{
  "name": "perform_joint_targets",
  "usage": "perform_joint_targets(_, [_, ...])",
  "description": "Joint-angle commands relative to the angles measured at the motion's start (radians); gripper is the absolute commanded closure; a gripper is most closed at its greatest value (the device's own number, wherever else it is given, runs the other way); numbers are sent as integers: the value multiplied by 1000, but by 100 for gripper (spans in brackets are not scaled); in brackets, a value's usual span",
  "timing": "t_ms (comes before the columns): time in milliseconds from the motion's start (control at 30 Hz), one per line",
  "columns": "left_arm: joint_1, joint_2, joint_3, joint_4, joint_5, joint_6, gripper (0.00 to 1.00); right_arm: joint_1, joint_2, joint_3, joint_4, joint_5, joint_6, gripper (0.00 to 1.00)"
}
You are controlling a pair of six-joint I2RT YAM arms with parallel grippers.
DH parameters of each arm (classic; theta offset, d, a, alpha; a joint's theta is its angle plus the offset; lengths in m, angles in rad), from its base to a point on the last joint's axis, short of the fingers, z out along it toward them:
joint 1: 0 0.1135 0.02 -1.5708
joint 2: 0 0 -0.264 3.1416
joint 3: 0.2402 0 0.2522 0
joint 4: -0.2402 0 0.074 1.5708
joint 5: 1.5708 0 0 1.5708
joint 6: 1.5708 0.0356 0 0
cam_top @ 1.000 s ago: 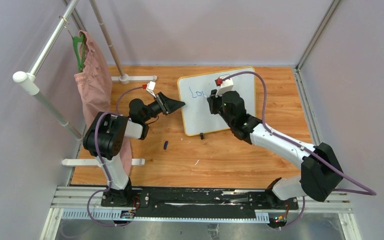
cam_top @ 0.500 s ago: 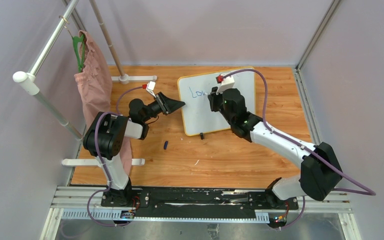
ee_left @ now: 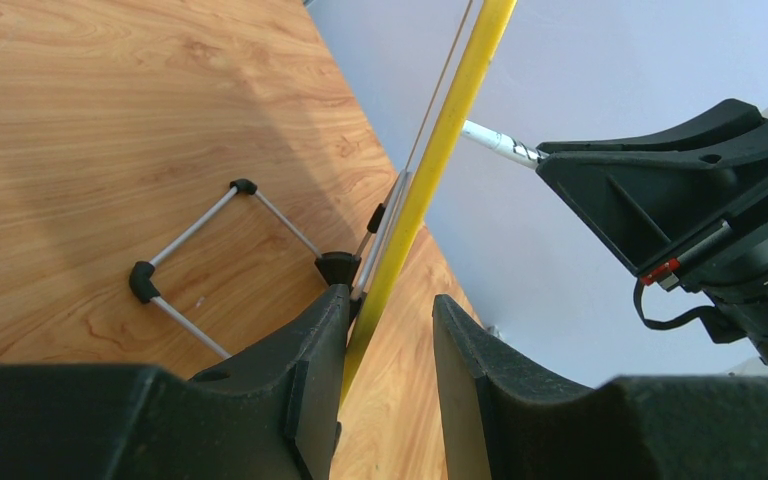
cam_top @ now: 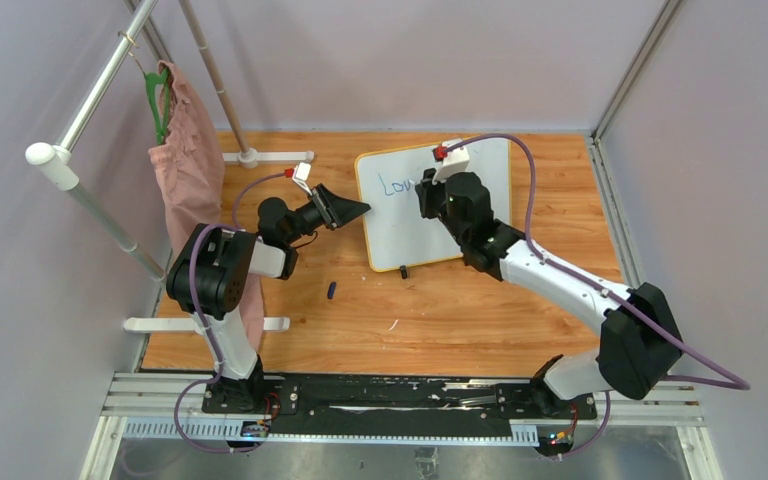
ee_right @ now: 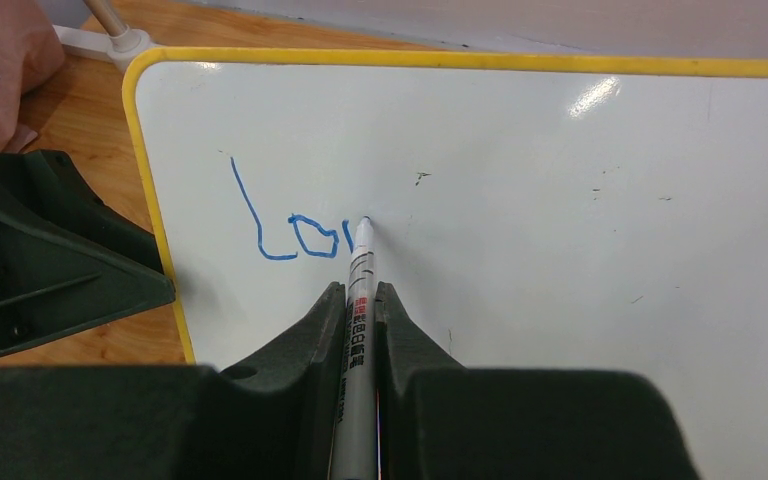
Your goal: Write a sentence on the whiteboard
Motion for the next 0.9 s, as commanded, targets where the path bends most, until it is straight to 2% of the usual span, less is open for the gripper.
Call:
perform_joint_targets(0, [-4, -5, 8, 54, 19, -3, 59, -20, -33, -11, 11, 12, 4, 100])
perform_joint_targets(233, [-4, -3, 9, 56, 18, -3, 59, -20, -104, -65, 7, 9, 14, 100])
perform_joint_targets(867, [-4, -4, 6, 62, 20, -7, 59, -46, -42, -35, 11, -8, 36, 100])
